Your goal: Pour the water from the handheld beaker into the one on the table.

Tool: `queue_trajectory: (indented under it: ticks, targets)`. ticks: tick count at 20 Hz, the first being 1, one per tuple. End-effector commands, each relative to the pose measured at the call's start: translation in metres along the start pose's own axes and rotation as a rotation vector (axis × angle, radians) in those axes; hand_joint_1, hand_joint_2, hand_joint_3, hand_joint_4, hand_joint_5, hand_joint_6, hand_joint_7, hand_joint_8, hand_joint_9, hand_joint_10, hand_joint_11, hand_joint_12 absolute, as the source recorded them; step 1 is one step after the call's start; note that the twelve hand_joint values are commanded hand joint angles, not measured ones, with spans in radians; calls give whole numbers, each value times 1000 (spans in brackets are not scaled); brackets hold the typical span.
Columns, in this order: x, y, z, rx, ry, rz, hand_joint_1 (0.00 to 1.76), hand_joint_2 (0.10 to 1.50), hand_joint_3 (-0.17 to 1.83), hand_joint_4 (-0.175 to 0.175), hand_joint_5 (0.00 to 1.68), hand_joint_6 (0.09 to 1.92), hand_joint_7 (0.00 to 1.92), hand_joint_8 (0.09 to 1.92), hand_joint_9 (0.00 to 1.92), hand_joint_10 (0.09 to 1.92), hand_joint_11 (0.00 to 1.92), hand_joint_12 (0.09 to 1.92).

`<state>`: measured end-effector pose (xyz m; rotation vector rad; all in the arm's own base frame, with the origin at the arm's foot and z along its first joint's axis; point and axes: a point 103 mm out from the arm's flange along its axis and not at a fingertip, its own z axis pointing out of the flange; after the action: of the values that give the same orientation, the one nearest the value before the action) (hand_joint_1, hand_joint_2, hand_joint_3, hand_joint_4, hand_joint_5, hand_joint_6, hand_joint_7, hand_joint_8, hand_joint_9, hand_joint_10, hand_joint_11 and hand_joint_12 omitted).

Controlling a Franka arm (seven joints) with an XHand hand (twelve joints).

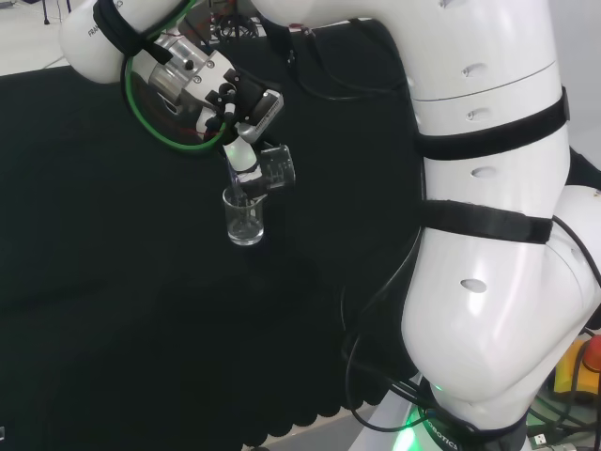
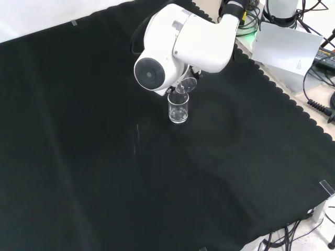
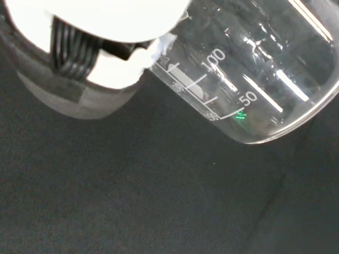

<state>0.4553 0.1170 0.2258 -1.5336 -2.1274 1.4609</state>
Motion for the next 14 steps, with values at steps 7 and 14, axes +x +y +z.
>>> queue_trajectory:
  ticks: [7,14]
  targets:
    - [-5,-5,8,-124,55,-11,1317,638,655,-175,1293,602,1351,574,1745,168,1380,647]
    - [-14,-4,19,-241,142,-61,1317,639,654,-175,1291,605,1349,577,1740,172,1382,648]
